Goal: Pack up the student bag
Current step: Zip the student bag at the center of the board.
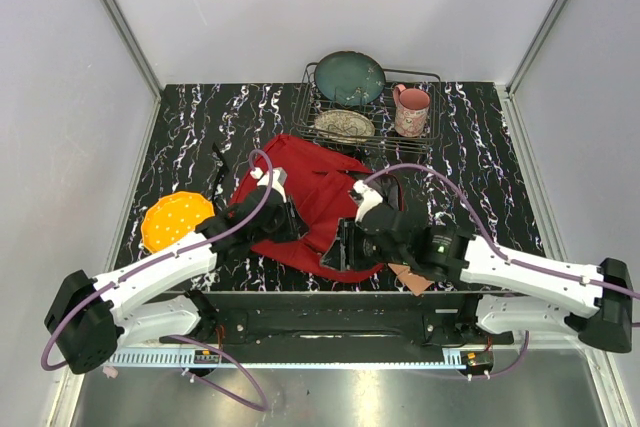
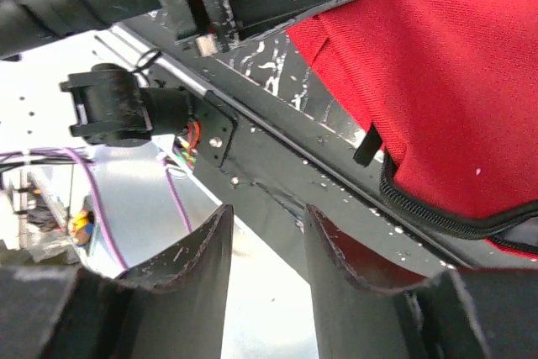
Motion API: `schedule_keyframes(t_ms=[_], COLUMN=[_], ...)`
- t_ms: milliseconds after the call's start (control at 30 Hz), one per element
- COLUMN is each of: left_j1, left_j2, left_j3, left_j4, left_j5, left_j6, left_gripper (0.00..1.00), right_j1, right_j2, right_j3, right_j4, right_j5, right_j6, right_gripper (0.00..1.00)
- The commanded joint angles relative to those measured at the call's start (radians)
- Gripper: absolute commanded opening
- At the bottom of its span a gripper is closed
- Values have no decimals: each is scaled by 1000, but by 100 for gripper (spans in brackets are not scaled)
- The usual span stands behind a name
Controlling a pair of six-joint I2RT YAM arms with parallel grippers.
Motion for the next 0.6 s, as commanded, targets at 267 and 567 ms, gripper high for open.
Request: schedule_keyframes(t_ms=[267,567], left_j1=[-11,-11], left_j2=[-28,-18], left_j3=[65,76], left_j4=[52,57], left_j5=[6,11], left_j6=[2,3], left_gripper=[24,24], right_j1=[3,3], right_j2=[173,277], right_j3=[74,111], right_j4=[7,-17], right_j5=[150,184], right_j6=[-177,-224], right_gripper=[41,39])
